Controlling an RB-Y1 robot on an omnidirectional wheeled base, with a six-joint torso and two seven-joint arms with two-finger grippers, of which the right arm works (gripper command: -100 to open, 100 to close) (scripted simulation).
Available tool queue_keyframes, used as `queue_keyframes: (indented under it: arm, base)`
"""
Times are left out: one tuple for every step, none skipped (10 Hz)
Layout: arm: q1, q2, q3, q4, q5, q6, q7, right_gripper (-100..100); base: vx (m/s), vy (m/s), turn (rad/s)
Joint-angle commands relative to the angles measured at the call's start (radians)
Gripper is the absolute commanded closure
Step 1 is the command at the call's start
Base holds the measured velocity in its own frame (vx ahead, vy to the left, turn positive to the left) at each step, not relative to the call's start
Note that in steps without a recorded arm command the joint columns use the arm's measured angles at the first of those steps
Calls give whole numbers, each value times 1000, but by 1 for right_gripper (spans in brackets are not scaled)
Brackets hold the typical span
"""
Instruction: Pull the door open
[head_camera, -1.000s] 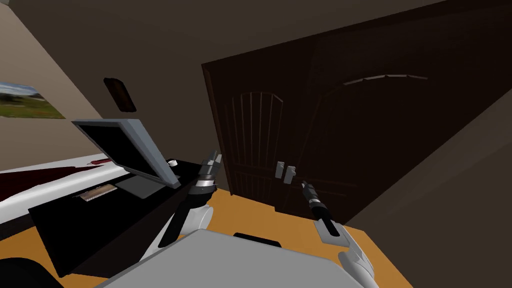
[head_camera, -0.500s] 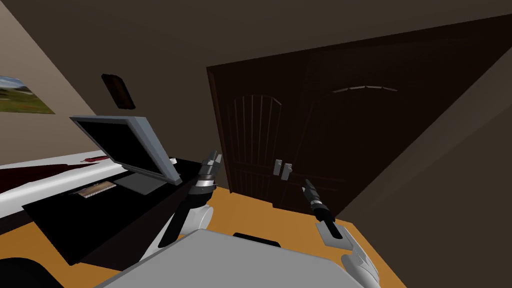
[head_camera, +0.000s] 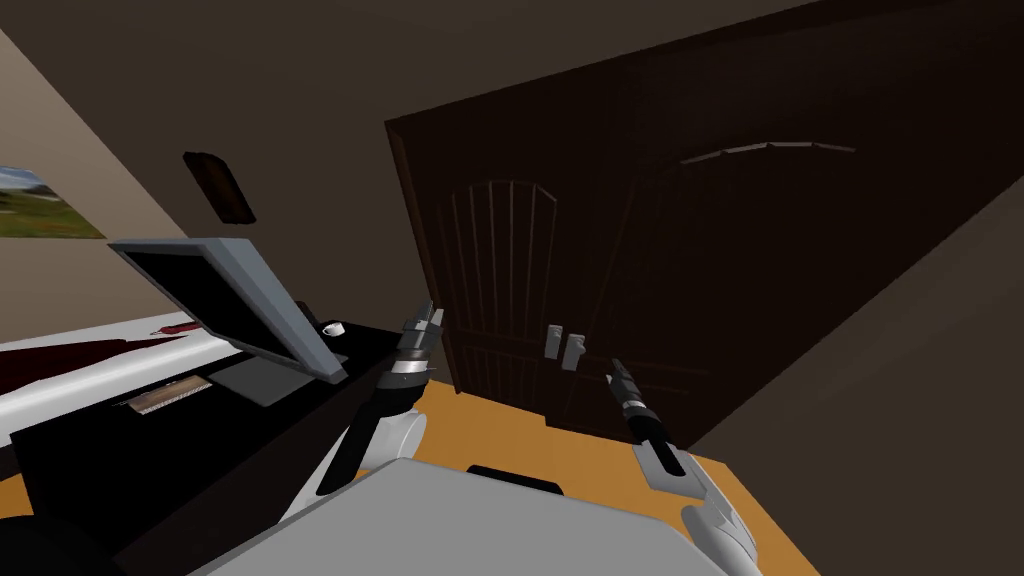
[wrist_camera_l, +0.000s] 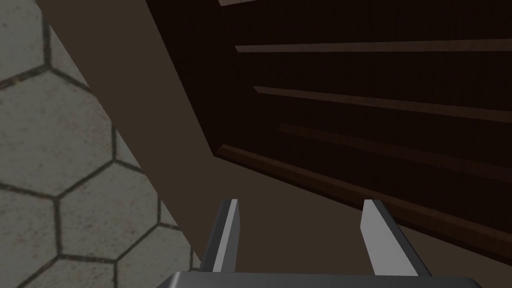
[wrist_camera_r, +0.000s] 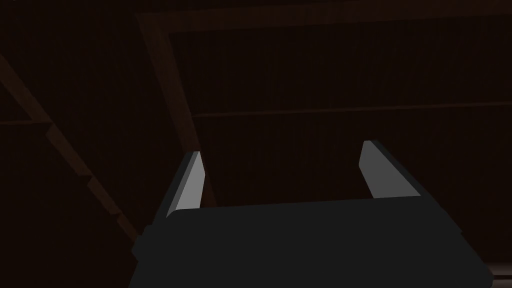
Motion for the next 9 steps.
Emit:
queue_keyframes:
  arm:
    - [-18, 11, 14, -3, 2, -5, 2, -100]
    - [-28, 18, 23, -6, 3, -8, 3, -100]
    - [-17, 10, 19, -13, 2, -1, -1, -100]
    - [-17, 10, 19, -13, 2, -1, -1, 100]
    - [-17, 10, 19, -13, 2, -1, -1, 100]
    - [-17, 10, 19, -13, 2, -1, -1, 100]
    - [-17, 10, 19, -13, 2, -1, -1, 100]
    - [-17, 10, 19, -13, 2, -1, -1, 100]
    - [-17, 10, 19, -13, 2, -1, -1, 100]
  base:
    - [217, 132, 147]
    - [198, 144, 143]
    - [86, 62, 24]
    - [-8, -3, -21]
    - [-26, -26, 1]
    - [-29, -25, 2]
    - [-22, -17, -6]
    - [-14, -7, -3]
    - [0, 0, 0]
